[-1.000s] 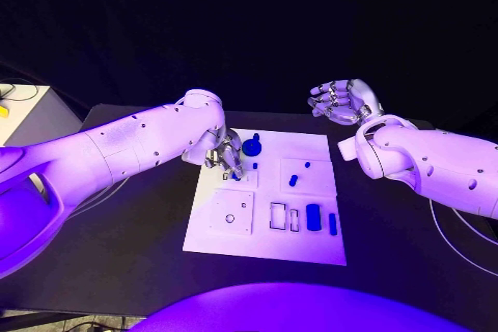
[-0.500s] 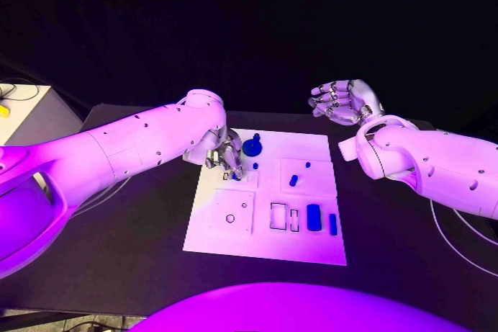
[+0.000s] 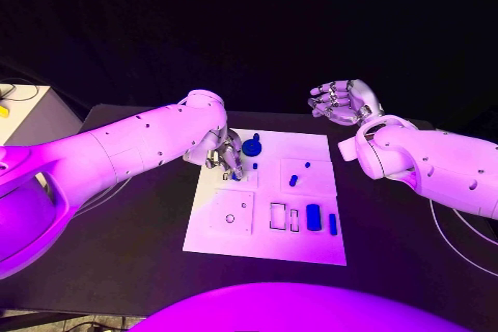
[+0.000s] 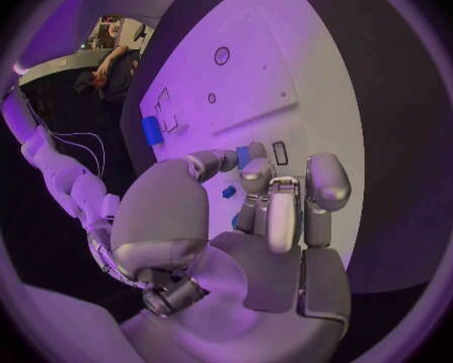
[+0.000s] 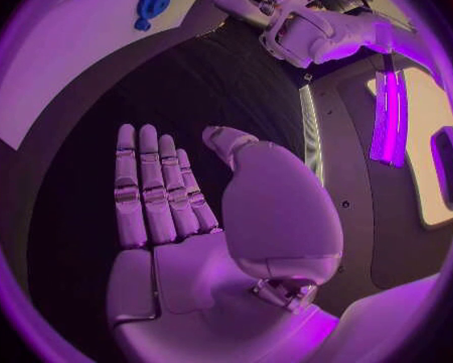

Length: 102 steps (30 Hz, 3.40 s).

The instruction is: Assemble the parts on the task board

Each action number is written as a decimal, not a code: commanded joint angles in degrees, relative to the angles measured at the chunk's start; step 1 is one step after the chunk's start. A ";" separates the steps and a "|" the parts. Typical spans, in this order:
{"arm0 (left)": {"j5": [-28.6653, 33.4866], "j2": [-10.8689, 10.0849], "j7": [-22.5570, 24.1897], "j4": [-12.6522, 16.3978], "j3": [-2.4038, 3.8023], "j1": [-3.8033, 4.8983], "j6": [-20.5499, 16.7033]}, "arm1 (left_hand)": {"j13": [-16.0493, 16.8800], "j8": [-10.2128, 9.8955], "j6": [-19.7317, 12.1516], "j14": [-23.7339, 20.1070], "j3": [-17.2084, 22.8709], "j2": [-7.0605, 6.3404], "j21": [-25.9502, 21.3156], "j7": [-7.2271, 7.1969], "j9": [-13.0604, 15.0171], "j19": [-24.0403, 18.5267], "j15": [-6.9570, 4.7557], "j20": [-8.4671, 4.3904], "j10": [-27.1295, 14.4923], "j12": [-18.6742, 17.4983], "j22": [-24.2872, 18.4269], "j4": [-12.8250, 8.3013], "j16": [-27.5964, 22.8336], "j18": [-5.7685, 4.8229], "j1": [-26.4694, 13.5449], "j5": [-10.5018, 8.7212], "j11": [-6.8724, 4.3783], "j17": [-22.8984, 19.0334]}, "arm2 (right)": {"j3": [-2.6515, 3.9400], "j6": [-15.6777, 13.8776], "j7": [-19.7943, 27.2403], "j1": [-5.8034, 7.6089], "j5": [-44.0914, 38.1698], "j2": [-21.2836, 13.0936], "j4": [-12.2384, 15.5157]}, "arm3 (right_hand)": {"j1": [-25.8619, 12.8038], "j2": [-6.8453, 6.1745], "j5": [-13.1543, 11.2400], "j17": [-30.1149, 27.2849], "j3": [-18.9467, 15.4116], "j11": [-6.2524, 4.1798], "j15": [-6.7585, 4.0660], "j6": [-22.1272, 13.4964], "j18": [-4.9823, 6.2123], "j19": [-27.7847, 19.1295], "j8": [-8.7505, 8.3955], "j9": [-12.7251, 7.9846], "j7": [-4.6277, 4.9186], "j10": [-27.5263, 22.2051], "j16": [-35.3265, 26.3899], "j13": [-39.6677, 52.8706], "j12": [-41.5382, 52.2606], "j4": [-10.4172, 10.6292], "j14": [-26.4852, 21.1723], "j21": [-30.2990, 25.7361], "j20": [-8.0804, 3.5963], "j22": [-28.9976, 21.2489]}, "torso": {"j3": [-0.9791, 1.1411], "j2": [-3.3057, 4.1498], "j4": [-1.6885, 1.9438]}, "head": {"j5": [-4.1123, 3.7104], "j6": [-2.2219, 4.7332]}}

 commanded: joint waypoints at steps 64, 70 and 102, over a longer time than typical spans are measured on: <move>0.57 -0.10 0.48 0.46 -0.33 -0.46 -1.95 | 1.03 -1.00 3.47 5.32 -10.55 -0.34 -0.34 -1.90 -0.33 1.35 -0.46 -0.55 1.50 1.11 0.60 2.75 0.32 -1.06 -7.21 -2.23 -0.57 12.73 | 0.02 1.26 0.38 -0.09 0.02 -0.11 0.10 | -0.49 0.27 0.79 -0.60 -0.06 0.49 0.38 -0.46 0.34 -0.78 -0.66 -0.17 1.24 -0.22 -0.79 -0.81 -0.40 -0.91 -0.09 -0.08 0.14 -0.89 | 0.00 0.01 -0.01 | -0.59 0.00; 0.45 -0.25 0.53 0.49 -0.32 -0.46 -1.98 | 1.01 -1.11 3.57 5.31 -12.35 -0.87 -0.41 -1.91 -0.37 1.34 -0.47 -0.56 1.47 1.08 0.55 3.70 0.30 -1.05 -6.99 -2.65 -0.58 12.71 | 0.02 1.23 0.40 -0.09 0.02 -0.20 0.17 | -0.33 0.25 0.78 -0.77 0.01 0.56 0.43 -0.53 0.33 -0.87 -0.77 -0.20 1.29 -0.34 -0.96 -1.04 -0.47 -1.20 -0.16 -0.09 0.18 -1.14 | -0.01 0.01 -0.01 | -0.60 0.00; 0.11 -1.60 0.66 1.51 -0.11 -0.46 -2.40 | 1.02 -1.43 3.74 5.32 -16.29 -0.74 -0.58 -1.94 -0.46 1.36 -0.47 -0.56 1.48 1.06 0.53 6.64 0.31 -1.05 -4.58 -10.20 -0.59 12.73 | 0.02 1.29 0.34 -0.12 0.02 -0.44 0.16 | -0.46 0.23 0.75 -0.98 -0.04 0.65 0.53 -0.58 0.31 -1.06 -0.88 -0.23 1.38 -0.46 -1.19 -1.30 -0.54 -1.31 -0.31 -0.12 0.26 -1.46 | -0.01 0.00 0.04 | -0.64 0.00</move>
